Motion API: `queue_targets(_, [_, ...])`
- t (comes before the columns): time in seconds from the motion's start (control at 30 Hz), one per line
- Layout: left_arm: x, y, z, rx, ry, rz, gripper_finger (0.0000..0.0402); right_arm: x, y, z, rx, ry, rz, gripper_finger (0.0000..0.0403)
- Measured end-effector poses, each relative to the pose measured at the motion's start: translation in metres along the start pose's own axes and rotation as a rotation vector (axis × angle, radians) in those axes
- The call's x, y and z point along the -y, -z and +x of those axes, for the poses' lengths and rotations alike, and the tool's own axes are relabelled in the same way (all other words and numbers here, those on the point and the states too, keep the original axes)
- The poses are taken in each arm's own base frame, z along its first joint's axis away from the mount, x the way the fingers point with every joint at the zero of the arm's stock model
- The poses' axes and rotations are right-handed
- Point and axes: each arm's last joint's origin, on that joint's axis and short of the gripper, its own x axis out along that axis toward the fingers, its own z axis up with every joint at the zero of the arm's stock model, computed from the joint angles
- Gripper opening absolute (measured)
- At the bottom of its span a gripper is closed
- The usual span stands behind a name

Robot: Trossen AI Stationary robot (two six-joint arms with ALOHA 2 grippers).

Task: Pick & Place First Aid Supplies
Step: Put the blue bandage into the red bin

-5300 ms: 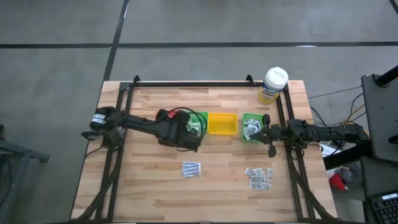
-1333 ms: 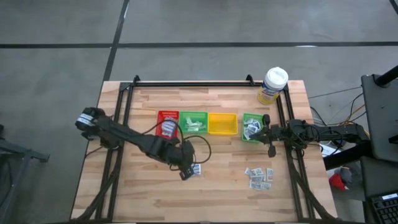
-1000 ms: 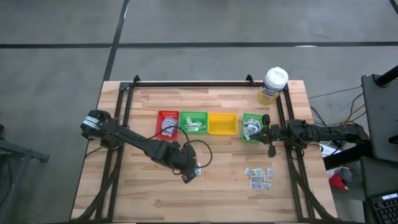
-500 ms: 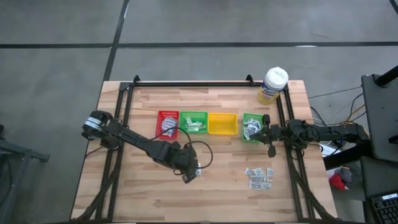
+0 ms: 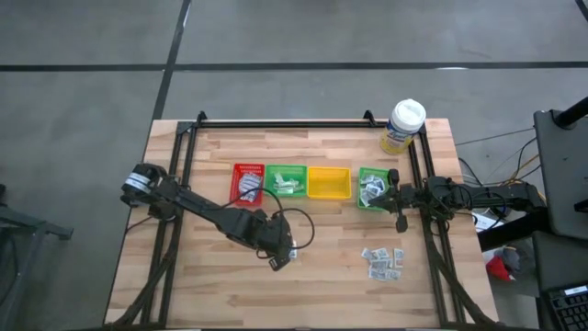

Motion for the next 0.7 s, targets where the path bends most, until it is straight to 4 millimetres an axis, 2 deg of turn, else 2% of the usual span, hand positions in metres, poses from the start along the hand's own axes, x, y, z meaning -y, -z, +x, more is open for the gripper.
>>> queue_targets(0.57, [-0.015, -0.003, 0.003, -0.044, -0.097, -0.239, 0.0096, 0.000, 0.000, 0.000, 0.000, 0.000, 0.000, 0.0008])
queue_targets(0.7, [-0.017, -0.001, 0.015, -0.061, -0.138, -0.299, 0.0096, 0.000, 0.000, 0.000, 0.000, 0.000, -0.001, 0.0008])
